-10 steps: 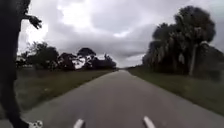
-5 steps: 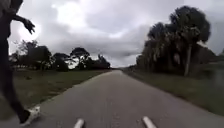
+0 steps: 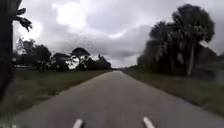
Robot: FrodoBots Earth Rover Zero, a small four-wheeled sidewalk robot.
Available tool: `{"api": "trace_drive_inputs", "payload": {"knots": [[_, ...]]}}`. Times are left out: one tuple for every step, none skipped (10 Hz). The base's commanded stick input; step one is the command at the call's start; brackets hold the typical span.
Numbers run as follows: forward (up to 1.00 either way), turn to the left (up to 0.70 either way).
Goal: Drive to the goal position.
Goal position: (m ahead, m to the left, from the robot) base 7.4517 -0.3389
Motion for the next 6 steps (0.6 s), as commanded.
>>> {"api": "trace_drive_inputs", "payload": {"knots": [[0.7, 0.0], [0.7, 0.0], [0.7, 0.0], [0.7, 0.0], [0.7, 0.0], [0.7, 0.0]]}}
